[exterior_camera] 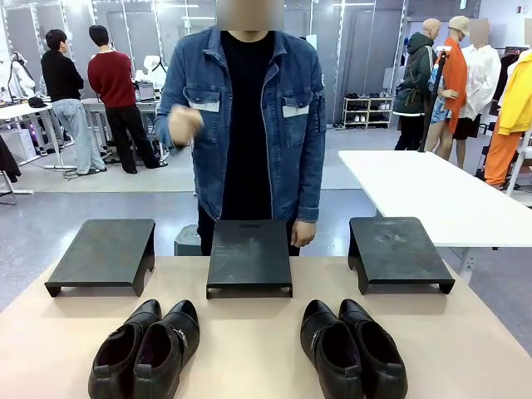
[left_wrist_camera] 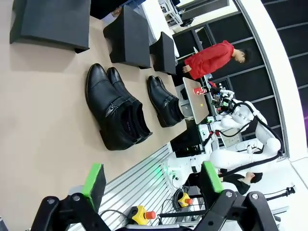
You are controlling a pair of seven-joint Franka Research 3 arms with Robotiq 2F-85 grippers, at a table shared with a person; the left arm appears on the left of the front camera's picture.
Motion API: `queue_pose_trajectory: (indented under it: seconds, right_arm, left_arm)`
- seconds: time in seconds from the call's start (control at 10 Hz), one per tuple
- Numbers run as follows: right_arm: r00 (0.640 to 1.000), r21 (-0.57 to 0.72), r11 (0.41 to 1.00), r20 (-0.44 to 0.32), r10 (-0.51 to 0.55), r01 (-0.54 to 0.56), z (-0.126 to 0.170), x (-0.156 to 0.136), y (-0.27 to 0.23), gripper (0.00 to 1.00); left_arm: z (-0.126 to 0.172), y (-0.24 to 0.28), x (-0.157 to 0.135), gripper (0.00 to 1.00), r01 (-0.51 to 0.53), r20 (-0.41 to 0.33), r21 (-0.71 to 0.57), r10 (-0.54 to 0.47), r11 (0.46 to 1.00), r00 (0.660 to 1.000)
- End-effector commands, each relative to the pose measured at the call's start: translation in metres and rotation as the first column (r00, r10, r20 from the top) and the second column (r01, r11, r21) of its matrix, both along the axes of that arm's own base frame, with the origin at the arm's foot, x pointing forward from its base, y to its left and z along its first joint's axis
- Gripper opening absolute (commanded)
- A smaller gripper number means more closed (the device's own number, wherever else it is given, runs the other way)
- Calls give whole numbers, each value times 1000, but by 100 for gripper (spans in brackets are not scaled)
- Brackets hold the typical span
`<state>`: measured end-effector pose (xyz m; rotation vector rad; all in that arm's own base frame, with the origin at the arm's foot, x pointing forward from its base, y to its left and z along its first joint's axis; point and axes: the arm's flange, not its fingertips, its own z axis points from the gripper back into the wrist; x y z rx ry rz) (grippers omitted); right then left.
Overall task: Place the shoes on the stand as instructed by the person.
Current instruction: Pick up one pair of Shoes and place it on the Shoes Stand indicated by the person.
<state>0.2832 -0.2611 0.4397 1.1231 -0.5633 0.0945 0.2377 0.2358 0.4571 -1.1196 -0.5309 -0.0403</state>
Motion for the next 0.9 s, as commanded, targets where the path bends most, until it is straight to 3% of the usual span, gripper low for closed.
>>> queue_pose_trajectory:
  seconds: [0.0,0.8]
  right_arm:
    - [1000,8,1000,7,3,-3,1,0,1,100]
    - [1000,8,1000,7,3,-3,1,0,1,100]
  left_arm:
    - [1,-1,0,100,11,10,-15,-11,1000,1000]
    - [1,-1,0,100,11,10,-15,-11,1000,1000]
